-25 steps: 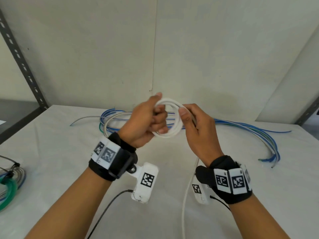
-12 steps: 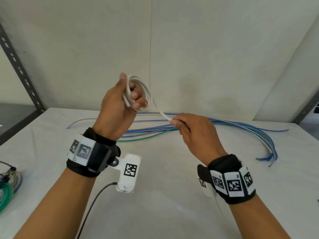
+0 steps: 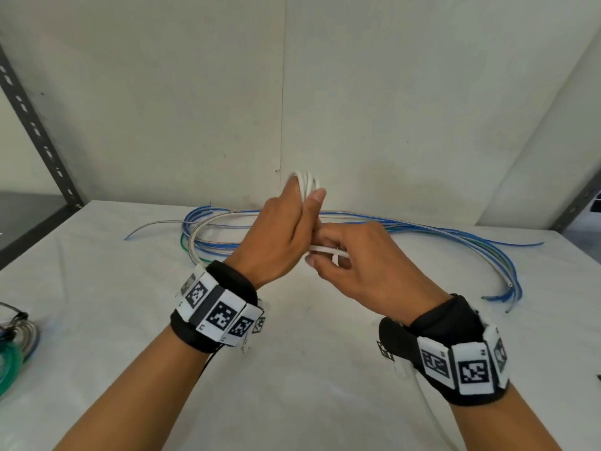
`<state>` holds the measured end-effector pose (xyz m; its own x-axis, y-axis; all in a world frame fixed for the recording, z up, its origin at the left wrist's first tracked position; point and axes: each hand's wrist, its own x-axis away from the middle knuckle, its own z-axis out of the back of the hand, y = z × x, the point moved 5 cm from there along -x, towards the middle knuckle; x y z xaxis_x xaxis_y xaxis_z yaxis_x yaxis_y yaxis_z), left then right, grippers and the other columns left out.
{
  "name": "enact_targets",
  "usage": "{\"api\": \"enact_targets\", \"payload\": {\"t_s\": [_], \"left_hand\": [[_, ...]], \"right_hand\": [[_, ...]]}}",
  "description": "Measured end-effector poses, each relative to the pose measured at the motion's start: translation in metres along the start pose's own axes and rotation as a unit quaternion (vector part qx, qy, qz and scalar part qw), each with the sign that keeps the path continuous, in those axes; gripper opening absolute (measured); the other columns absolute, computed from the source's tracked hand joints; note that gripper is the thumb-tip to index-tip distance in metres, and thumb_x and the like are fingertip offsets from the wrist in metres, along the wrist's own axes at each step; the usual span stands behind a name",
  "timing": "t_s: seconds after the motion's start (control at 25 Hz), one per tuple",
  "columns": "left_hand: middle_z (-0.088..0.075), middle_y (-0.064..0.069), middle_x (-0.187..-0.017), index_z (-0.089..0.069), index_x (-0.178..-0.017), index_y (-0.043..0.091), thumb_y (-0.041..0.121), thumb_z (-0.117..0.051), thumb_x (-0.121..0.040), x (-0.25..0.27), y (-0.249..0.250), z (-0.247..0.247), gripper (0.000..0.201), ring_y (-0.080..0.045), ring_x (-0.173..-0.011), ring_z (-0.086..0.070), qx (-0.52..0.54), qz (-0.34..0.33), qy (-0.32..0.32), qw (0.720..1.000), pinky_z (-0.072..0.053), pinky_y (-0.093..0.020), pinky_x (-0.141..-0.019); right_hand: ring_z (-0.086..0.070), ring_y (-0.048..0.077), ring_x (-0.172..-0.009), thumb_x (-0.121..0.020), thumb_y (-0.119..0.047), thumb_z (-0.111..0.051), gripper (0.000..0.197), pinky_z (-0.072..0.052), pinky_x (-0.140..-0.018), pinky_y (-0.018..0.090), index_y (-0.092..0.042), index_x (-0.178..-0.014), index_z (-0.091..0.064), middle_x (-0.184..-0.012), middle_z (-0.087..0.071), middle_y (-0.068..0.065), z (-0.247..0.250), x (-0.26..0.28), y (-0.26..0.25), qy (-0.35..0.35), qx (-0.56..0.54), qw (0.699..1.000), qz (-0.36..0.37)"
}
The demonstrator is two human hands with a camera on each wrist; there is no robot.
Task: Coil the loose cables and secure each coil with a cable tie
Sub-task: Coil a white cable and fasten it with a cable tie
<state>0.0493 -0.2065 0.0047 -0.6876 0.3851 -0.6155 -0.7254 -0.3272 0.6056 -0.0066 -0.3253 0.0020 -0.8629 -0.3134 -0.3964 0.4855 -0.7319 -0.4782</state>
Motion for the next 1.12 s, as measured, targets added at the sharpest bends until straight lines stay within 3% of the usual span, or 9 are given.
{"api": "enact_targets", "payload": {"t_s": [0.08,0.24,0.32,0.4,0.48,0.6,0.72,0.92,1.12], "left_hand": [[-0.053,0.001,-0.064,-0.041,-0.090,0.008,0.033,-0.035,-0.109,-0.002,-0.003,0.002,0.032,-0.014,-0.055,-0.052,-0.036,-0.012,-0.026,0.999,-0.037,-0.025,-0.055],[-0.045,0.000,-0.062,-0.039,-0.079,0.011,0.033,-0.035,-0.110,-0.002,-0.009,0.005,0.037,-0.019,-0.055,-0.043,-0.062,0.000,-0.086,0.994,-0.030,-0.025,-0.057],[-0.042,-0.001,-0.057,-0.042,-0.075,0.010,0.036,-0.033,-0.110,0.001,-0.013,0.002,0.045,-0.017,-0.049,-0.038,0.040,0.078,-0.149,0.985,-0.032,-0.026,-0.053],[-0.036,0.001,-0.051,-0.048,-0.077,0.006,0.041,-0.030,-0.109,0.004,-0.011,0.000,0.052,-0.014,-0.045,-0.030,0.173,0.160,-0.202,0.951,-0.029,-0.023,-0.046],[-0.031,0.001,-0.048,-0.050,-0.079,0.005,0.046,-0.028,-0.108,0.006,-0.008,0.000,0.055,-0.015,-0.043,-0.024,0.228,0.189,-0.230,0.927,-0.023,-0.023,-0.045],[-0.023,0.000,-0.046,-0.045,-0.072,0.009,0.049,-0.028,-0.106,0.010,-0.006,-0.002,0.056,-0.014,-0.040,-0.015,0.297,0.198,-0.267,0.895,-0.014,-0.036,-0.050],[-0.020,0.001,-0.046,-0.040,-0.071,0.012,0.044,-0.024,-0.108,0.009,-0.003,-0.005,0.052,-0.014,-0.038,-0.012,0.377,0.196,-0.250,0.870,-0.019,-0.038,-0.051],[-0.025,0.007,-0.045,-0.039,-0.074,0.013,0.042,-0.020,-0.109,0.006,0.001,-0.011,0.048,-0.013,-0.036,-0.012,0.504,0.198,-0.226,0.810,-0.031,-0.029,-0.049],[-0.029,0.010,-0.045,-0.043,-0.077,0.015,0.037,-0.027,-0.106,0.002,-0.006,-0.010,0.040,-0.011,-0.037,-0.013,0.591,0.211,-0.187,0.756,-0.038,-0.024,-0.046]], "right_hand": [[-0.059,0.011,-0.067,-0.091,-0.029,-0.072,0.005,-0.049,-0.066,0.028,-0.029,-0.089,-0.067,-0.073,-0.066,-0.020,0.002,0.001,-0.002,0.010,-0.004,1.000,-0.009],[-0.063,0.011,-0.070,-0.087,-0.038,-0.074,0.011,-0.052,-0.067,0.041,-0.028,-0.088,-0.071,-0.077,-0.070,-0.012,0.019,-0.001,-0.001,0.121,0.061,0.991,0.009],[-0.064,0.011,-0.071,-0.090,-0.035,-0.073,0.011,-0.051,-0.066,0.038,-0.024,-0.090,-0.074,-0.080,-0.071,-0.010,0.027,0.000,0.002,0.180,0.029,0.983,0.027],[-0.062,0.009,-0.072,-0.091,-0.029,-0.074,0.011,-0.048,-0.065,0.025,-0.018,-0.092,-0.075,-0.082,-0.070,-0.009,0.028,0.002,0.007,0.218,-0.026,0.975,0.034],[-0.060,0.009,-0.072,-0.090,-0.027,-0.074,0.012,-0.042,-0.065,0.017,-0.015,-0.089,-0.075,-0.081,-0.068,-0.005,0.024,0.001,0.009,0.241,-0.055,0.969,0.027],[-0.061,0.012,-0.078,-0.091,-0.026,-0.073,0.012,-0.046,-0.068,0.019,-0.014,-0.088,-0.071,-0.085,-0.066,0.000,0.017,-0.003,0.014,0.263,-0.114,0.958,-0.001],[-0.066,0.014,-0.081,-0.098,-0.023,-0.063,0.014,-0.051,-0.073,0.026,-0.012,-0.094,-0.070,-0.087,-0.070,0.000,0.014,-0.007,0.021,0.259,-0.187,0.947,-0.027],[-0.067,0.019,-0.092,-0.107,-0.020,-0.047,0.024,-0.054,-0.078,0.031,-0.011,-0.110,-0.069,-0.099,-0.072,-0.004,0.010,-0.006,0.020,0.288,-0.161,0.944,-0.013],[-0.070,0.017,-0.067,-0.106,-0.025,-0.049,0.026,-0.055,-0.051,0.027,-0.019,-0.121,-0.069,-0.088,-0.072,-0.003,0.009,-0.004,0.029,0.226,-0.191,0.954,-0.046]]}}
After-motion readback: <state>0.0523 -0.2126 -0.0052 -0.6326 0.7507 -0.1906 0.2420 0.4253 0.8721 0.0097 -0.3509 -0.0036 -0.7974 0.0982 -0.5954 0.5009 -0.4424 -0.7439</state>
